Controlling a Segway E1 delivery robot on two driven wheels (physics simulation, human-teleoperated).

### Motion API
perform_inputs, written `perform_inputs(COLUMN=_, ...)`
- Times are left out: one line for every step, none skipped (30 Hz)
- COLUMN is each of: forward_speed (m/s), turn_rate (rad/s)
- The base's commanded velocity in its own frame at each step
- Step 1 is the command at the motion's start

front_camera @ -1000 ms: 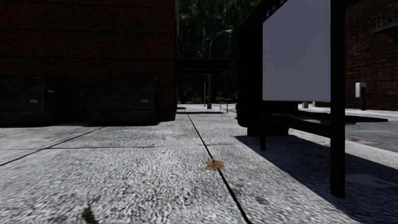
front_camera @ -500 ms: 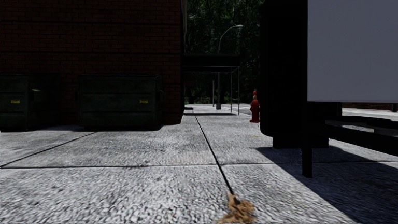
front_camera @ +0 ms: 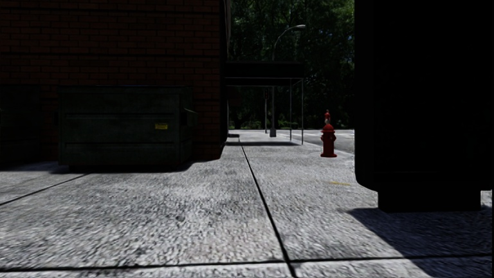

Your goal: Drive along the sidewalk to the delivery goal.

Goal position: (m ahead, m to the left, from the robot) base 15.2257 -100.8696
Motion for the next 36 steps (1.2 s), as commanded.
perform_inputs(forward_speed=2.0, turn_rate=0.0)
perform_inputs(forward_speed=2.0, turn_rate=0.0)
perform_inputs(forward_speed=2.0, turn_rate=0.0)
perform_inputs(forward_speed=2.0, turn_rate=0.0)
perform_inputs(forward_speed=2.0, turn_rate=0.0)
perform_inputs(forward_speed=2.0, turn_rate=0.0)
perform_inputs(forward_speed=2.0, turn_rate=0.0)
perform_inputs(forward_speed=2.0, turn_rate=0.0)
perform_inputs(forward_speed=2.0, turn_rate=0.0)
perform_inputs(forward_speed=2.0, turn_rate=0.0)
perform_inputs(forward_speed=2.0, turn_rate=0.0)
perform_inputs(forward_speed=2.0, turn_rate=0.0)
perform_inputs(forward_speed=2.0, turn_rate=0.0)
perform_inputs(forward_speed=2.0, turn_rate=0.0)
perform_inputs(forward_speed=2.0, turn_rate=0.0)
perform_inputs(forward_speed=2.0, turn_rate=0.0)
perform_inputs(forward_speed=2.0, turn_rate=0.0)
perform_inputs(forward_speed=2.0, turn_rate=0.0)
perform_inputs(forward_speed=2.0, turn_rate=0.0)
perform_inputs(forward_speed=2.0, turn_rate=0.0)
perform_inputs(forward_speed=2.0, turn_rate=0.0)
perform_inputs(forward_speed=2.0, turn_rate=0.0)
perform_inputs(forward_speed=2.0, turn_rate=0.0)
perform_inputs(forward_speed=2.0, turn_rate=0.0)
perform_inputs(forward_speed=2.0, turn_rate=0.0)
perform_inputs(forward_speed=2.0, turn_rate=0.0)
perform_inputs(forward_speed=2.0, turn_rate=0.0)
perform_inputs(forward_speed=2.0, turn_rate=0.0)
perform_inputs(forward_speed=2.0, turn_rate=0.0)
perform_inputs(forward_speed=2.0, turn_rate=0.0)
perform_inputs(forward_speed=2.0, turn_rate=0.0)
perform_inputs(forward_speed=2.0, turn_rate=0.0)
perform_inputs(forward_speed=2.0, turn_rate=0.0)
perform_inputs(forward_speed=2.0, turn_rate=0.0)
perform_inputs(forward_speed=2.0, turn_rate=0.0)
perform_inputs(forward_speed=2.0, turn_rate=0.0)
